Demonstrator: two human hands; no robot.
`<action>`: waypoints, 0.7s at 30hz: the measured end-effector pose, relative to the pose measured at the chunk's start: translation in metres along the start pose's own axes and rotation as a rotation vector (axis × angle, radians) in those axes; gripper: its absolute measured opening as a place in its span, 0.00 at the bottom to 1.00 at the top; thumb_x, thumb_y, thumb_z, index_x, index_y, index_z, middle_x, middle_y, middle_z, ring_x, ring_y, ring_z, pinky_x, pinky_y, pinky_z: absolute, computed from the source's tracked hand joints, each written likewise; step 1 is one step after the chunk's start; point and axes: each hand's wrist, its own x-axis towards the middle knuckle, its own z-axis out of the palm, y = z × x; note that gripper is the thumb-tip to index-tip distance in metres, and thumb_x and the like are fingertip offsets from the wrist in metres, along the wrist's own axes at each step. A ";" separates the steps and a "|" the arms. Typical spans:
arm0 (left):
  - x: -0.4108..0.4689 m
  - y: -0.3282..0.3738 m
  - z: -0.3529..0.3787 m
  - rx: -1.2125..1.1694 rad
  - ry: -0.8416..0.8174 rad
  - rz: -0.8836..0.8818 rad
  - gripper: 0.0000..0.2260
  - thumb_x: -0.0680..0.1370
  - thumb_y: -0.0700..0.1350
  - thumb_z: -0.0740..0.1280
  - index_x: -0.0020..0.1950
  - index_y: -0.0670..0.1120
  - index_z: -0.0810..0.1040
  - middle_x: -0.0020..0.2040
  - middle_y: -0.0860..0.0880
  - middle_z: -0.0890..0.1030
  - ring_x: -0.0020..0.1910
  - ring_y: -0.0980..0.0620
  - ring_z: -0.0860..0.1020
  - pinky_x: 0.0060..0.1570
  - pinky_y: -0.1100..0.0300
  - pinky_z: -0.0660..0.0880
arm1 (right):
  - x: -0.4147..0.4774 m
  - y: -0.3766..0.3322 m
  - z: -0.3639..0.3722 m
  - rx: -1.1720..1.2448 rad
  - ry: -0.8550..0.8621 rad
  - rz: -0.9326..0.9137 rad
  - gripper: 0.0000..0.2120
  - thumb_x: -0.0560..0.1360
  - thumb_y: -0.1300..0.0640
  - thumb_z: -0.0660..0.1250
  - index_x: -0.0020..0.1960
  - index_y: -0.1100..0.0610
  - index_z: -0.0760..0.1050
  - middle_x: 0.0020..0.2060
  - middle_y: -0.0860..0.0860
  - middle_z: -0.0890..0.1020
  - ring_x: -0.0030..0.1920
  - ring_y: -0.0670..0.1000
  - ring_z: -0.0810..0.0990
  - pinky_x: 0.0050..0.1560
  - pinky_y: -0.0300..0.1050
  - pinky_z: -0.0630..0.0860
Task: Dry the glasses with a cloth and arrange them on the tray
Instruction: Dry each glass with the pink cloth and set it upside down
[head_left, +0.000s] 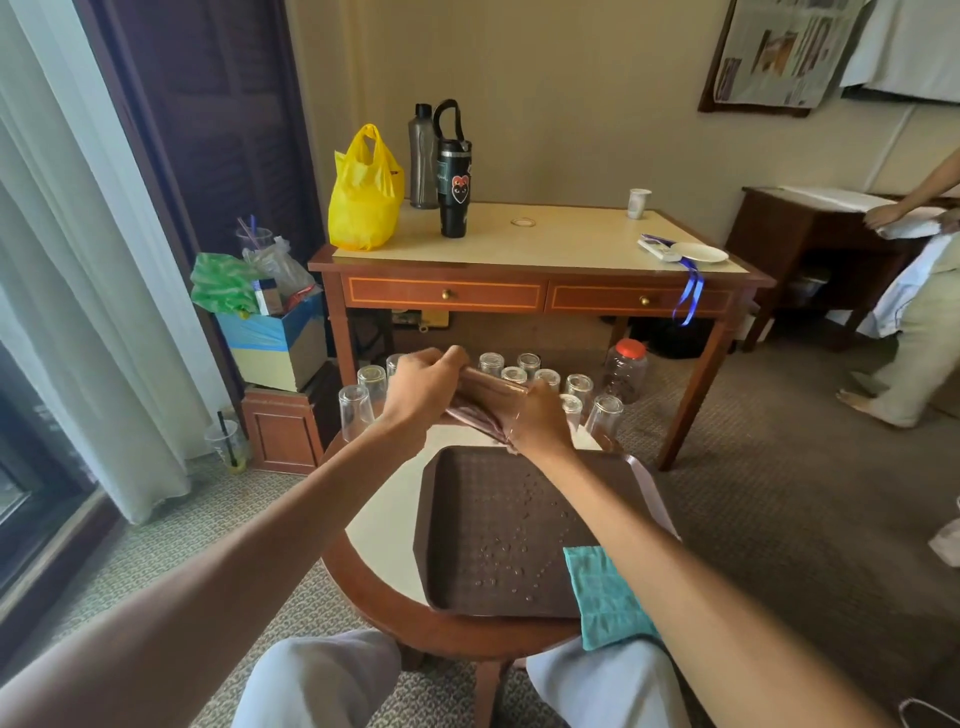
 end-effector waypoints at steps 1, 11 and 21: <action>0.001 -0.001 -0.002 0.042 0.036 0.060 0.10 0.80 0.48 0.65 0.48 0.43 0.82 0.40 0.45 0.83 0.42 0.47 0.83 0.42 0.55 0.82 | -0.002 -0.005 0.001 0.200 -0.138 0.104 0.11 0.78 0.53 0.69 0.52 0.62 0.79 0.39 0.58 0.84 0.32 0.55 0.80 0.23 0.40 0.70; 0.003 0.004 -0.019 -0.350 -0.185 -0.139 0.09 0.82 0.47 0.65 0.49 0.42 0.79 0.44 0.44 0.81 0.45 0.47 0.80 0.44 0.56 0.77 | -0.020 -0.039 -0.029 -0.273 0.237 -0.366 0.09 0.74 0.65 0.65 0.41 0.62 0.84 0.31 0.54 0.83 0.29 0.56 0.78 0.28 0.42 0.67; 0.002 0.004 -0.014 -0.105 -0.083 -0.118 0.11 0.84 0.46 0.61 0.51 0.42 0.80 0.45 0.42 0.82 0.45 0.47 0.84 0.40 0.57 0.81 | -0.019 -0.035 -0.025 -0.259 0.113 -0.141 0.07 0.75 0.67 0.63 0.48 0.64 0.80 0.39 0.55 0.82 0.37 0.56 0.77 0.35 0.48 0.74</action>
